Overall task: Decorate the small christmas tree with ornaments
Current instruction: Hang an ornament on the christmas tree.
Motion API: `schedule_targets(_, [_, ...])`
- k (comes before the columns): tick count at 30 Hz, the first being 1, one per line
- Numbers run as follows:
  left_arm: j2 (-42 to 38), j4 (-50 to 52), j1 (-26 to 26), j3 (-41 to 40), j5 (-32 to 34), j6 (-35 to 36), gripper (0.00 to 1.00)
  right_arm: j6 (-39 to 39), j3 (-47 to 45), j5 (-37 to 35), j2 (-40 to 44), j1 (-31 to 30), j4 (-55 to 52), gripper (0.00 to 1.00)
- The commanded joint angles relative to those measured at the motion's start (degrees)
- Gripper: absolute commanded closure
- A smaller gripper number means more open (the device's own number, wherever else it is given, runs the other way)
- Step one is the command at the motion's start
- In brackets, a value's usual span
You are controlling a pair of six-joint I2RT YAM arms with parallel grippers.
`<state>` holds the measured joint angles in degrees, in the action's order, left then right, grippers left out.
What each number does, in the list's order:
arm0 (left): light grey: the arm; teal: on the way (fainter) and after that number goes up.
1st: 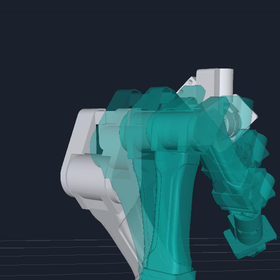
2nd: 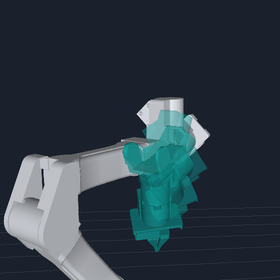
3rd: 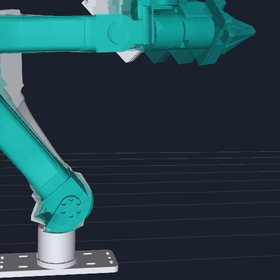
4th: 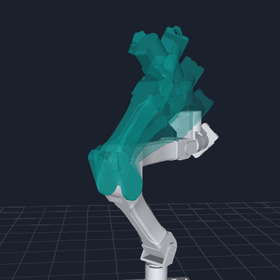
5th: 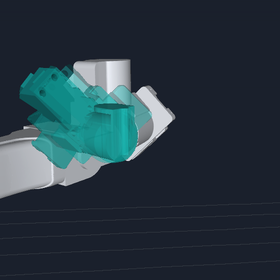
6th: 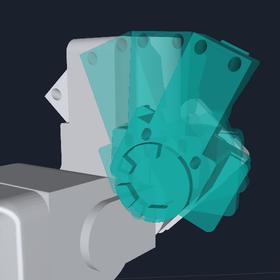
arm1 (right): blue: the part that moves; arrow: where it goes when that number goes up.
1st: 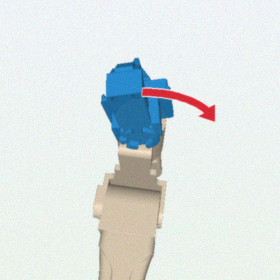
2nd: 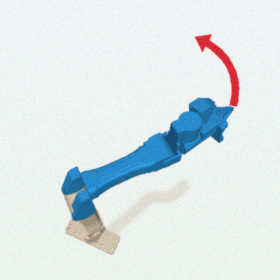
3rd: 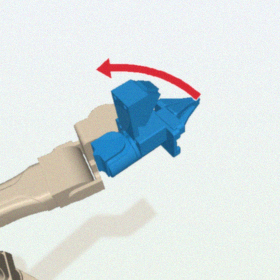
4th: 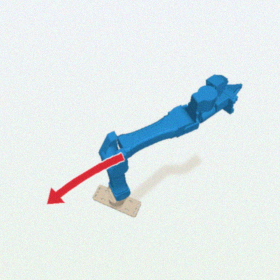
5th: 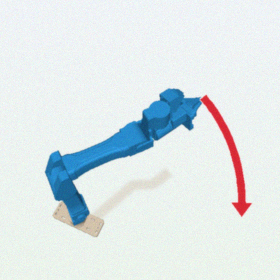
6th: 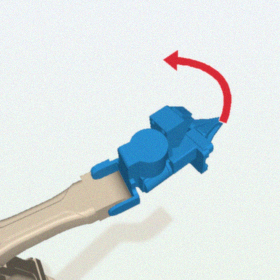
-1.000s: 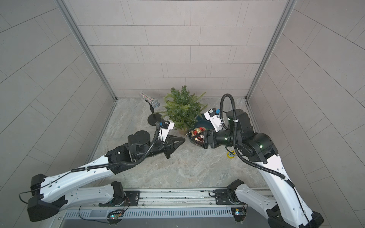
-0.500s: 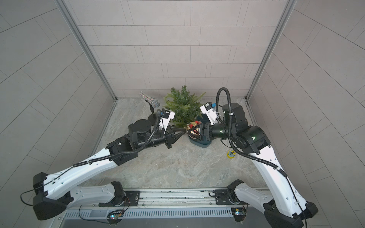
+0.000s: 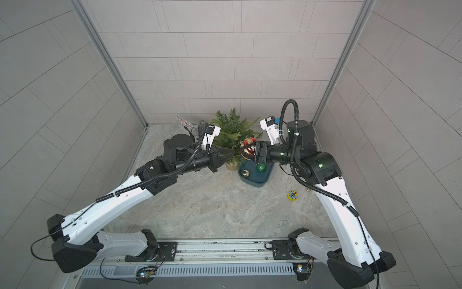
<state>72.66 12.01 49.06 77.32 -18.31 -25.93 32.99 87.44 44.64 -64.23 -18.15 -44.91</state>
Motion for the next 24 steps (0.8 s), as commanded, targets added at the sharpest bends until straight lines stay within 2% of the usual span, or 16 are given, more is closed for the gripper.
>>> schedule_targets(1, [1.2,1.9,-0.7,2.9,-1.3,0.3,1.0,1.5,1.4,0.6,-0.2,1.1,3.0,0.32])
schedule_targets(14, [5.1,3.8,-1.4,8.6,-1.8,0.2,1.0,5.3,0.4,2.5,-1.2,2.5,9.6,0.32])
schedule_targets(24, [6.4,4.1,-1.6,10.2,-1.8,0.5,1.0,5.1,-0.9,3.5,0.2,2.5,9.4,0.32])
